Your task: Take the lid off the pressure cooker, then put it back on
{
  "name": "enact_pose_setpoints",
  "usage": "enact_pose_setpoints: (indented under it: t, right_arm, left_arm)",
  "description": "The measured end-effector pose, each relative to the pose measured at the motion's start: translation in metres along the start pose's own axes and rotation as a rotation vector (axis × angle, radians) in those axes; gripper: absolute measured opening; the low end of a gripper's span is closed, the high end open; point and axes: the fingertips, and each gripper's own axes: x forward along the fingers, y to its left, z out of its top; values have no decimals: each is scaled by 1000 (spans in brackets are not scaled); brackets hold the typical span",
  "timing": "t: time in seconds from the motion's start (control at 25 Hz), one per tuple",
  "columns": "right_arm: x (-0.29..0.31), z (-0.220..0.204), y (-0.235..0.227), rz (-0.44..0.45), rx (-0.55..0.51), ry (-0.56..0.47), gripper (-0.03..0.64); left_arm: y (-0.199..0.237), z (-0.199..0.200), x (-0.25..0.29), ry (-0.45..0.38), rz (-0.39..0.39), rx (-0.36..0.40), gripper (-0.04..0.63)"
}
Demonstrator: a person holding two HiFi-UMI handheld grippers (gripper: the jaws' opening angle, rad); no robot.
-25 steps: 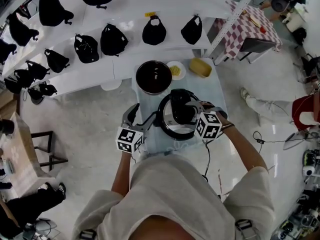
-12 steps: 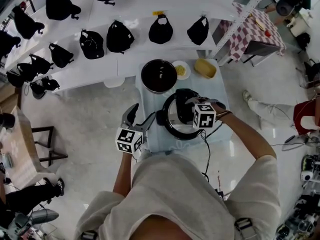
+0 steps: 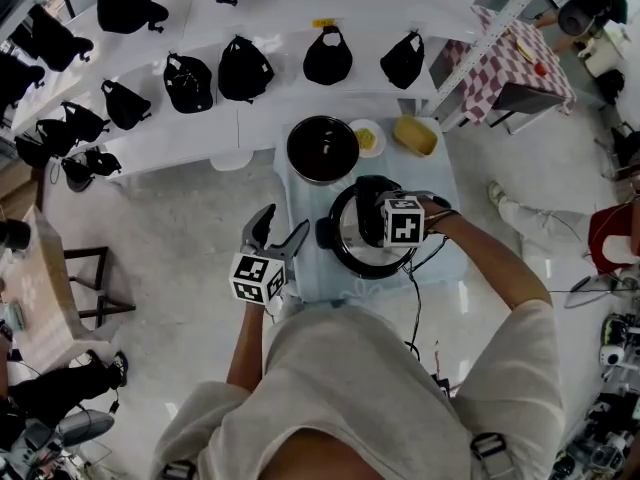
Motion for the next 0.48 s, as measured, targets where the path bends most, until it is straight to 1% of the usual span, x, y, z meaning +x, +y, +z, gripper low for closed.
enact_pose_setpoints:
  t: [0.2, 0.36, 0.48]
  right_arm:
    - [1, 3, -1, -10, -3, 9, 314]
    - [1, 3, 2, -14, -6, -5, 275]
    - [0, 4, 2, -13, 6, -7, 273]
  left_arm:
    - [-2, 1, 4, -3, -6, 1, 321]
    - [-3, 1, 5, -4, -10, 5, 321]
    - [-3, 2, 5, -3, -9, 8, 321]
